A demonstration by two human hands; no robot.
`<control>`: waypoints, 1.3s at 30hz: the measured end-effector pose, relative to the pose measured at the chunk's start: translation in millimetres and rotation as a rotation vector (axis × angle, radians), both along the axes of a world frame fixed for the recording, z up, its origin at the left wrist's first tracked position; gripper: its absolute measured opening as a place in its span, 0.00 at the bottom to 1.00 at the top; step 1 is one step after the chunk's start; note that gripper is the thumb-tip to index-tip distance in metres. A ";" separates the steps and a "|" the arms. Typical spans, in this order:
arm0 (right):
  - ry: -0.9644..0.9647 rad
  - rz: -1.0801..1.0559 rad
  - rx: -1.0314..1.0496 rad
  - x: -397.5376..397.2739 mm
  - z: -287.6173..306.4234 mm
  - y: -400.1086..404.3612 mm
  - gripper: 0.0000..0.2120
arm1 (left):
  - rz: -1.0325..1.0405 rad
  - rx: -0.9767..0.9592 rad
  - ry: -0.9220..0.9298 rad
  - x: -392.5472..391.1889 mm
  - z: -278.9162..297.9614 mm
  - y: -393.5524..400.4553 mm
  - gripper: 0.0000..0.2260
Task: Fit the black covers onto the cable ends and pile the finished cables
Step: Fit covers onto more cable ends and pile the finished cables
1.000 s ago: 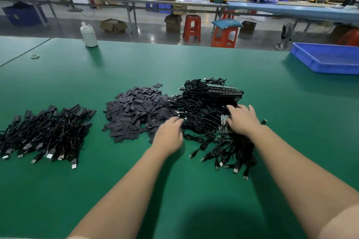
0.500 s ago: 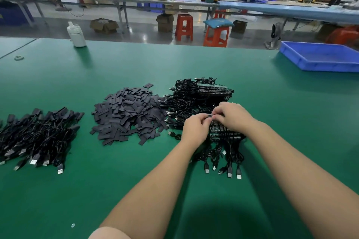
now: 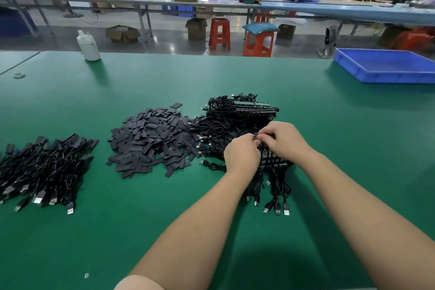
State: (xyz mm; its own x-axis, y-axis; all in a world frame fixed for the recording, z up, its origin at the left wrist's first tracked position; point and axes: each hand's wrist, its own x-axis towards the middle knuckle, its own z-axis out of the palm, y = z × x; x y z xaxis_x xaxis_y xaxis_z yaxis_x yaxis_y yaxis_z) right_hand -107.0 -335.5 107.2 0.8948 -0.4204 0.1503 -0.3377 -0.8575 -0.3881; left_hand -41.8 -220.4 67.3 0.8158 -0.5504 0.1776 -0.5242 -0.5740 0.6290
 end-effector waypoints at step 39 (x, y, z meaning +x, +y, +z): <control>0.070 0.276 -0.167 -10.6 -23.1 31.5 0.08 | -0.086 -0.268 0.173 46.7 -2.3 45.5 0.07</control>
State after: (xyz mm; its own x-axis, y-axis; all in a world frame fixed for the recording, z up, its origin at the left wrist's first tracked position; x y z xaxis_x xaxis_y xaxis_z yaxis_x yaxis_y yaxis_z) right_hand -117.7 -304.0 84.2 0.9821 -0.1354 0.1307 -0.1047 -0.9703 -0.2181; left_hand 4.9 -174.9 65.0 0.7988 -0.5713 0.1883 -0.4359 -0.3340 0.8357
